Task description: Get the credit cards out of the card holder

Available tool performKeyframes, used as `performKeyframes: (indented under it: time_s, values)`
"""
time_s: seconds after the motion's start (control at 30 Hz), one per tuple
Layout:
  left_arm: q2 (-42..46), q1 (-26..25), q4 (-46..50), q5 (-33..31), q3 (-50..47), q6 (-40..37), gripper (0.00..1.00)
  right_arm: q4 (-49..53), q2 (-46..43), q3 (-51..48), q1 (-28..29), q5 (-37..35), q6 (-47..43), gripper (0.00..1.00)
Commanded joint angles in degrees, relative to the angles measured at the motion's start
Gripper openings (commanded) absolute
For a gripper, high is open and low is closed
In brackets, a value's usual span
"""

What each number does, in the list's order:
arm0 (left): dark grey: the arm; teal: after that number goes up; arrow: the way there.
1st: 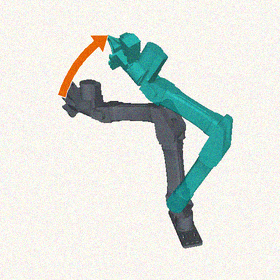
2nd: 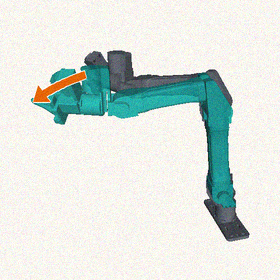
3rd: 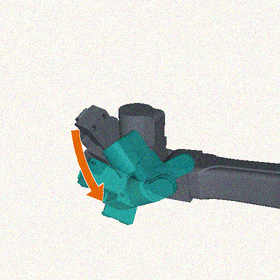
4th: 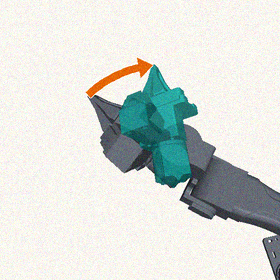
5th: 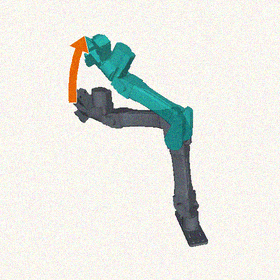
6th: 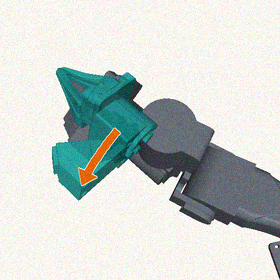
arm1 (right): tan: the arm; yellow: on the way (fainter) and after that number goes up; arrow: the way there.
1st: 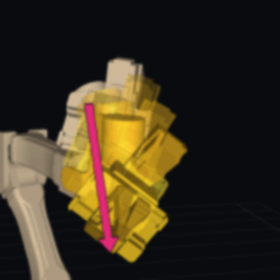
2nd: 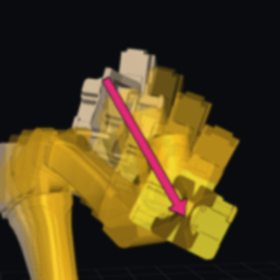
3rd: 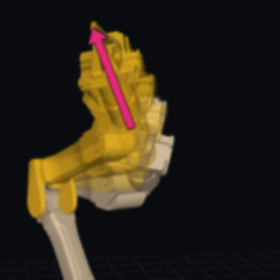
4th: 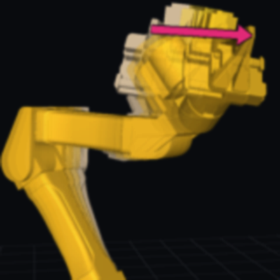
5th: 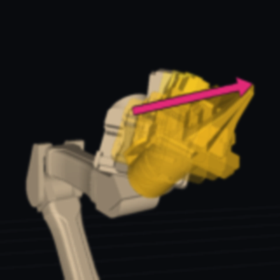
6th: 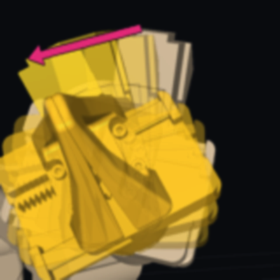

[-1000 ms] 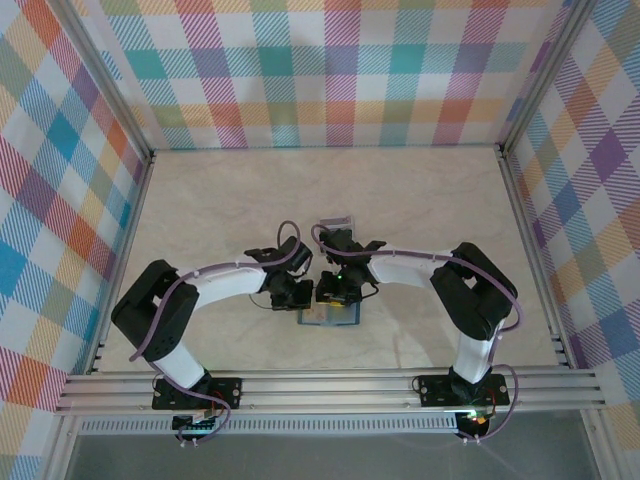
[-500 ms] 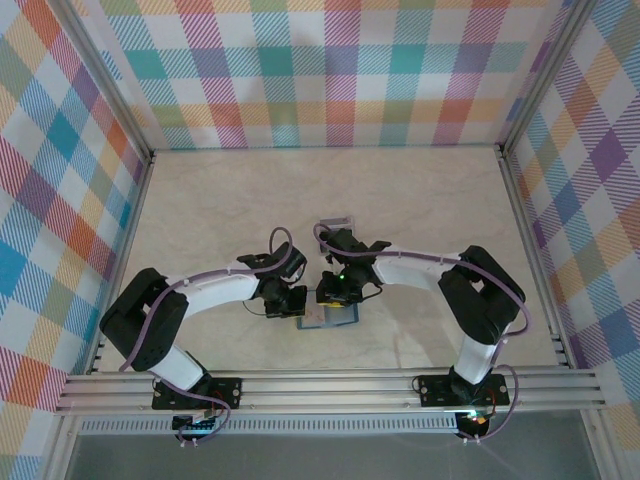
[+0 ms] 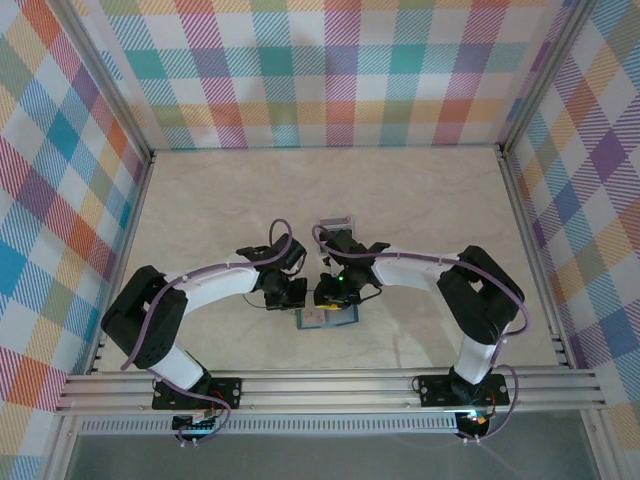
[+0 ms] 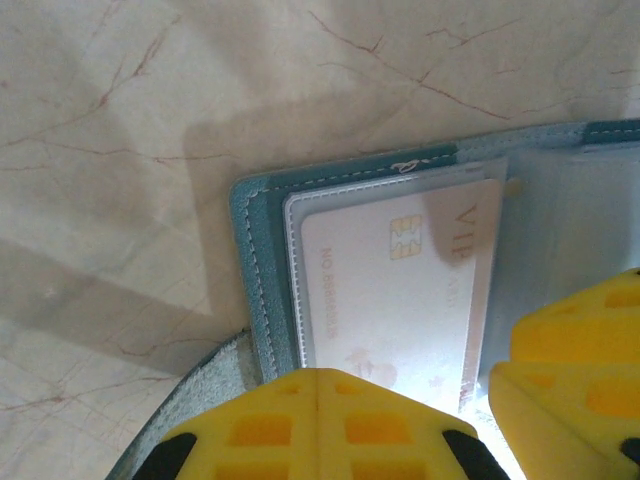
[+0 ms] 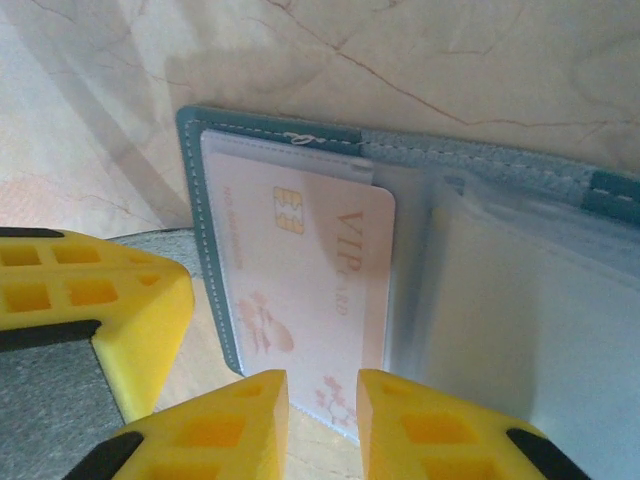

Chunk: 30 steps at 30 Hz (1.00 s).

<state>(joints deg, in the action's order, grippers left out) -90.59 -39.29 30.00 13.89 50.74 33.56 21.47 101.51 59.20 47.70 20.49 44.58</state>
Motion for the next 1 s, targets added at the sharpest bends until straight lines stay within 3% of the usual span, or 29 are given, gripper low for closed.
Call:
performKeyframes:
  time_s: [0.0, 0.37, 0.67, 0.97]
  values:
    - [-1.74, 0.71, 1.25, -0.18, -0.17, -1.39, 0.05, 0.09, 1.68, 0.74, 0.66, 0.43, 0.42, 0.26]
    - [-2.69, 0.75, 0.2, 0.08, -2.3, -1.39, 0.05, -0.26, 1.94, 0.41, 1.12, 0.16, 0.42, 0.25]
    - [-2.23, 0.71, 0.41, 0.17, -2.49, -1.34, 0.05, -0.85, 1.82, 0.43, 1.3, 0.14, 0.77, 0.16]
    - [-2.03, 0.7, 0.68, 0.26, -2.13, -1.39, 0.05, 1.61, 4.24, 1.44, 1.55, -2.04, 0.12, 0.24]
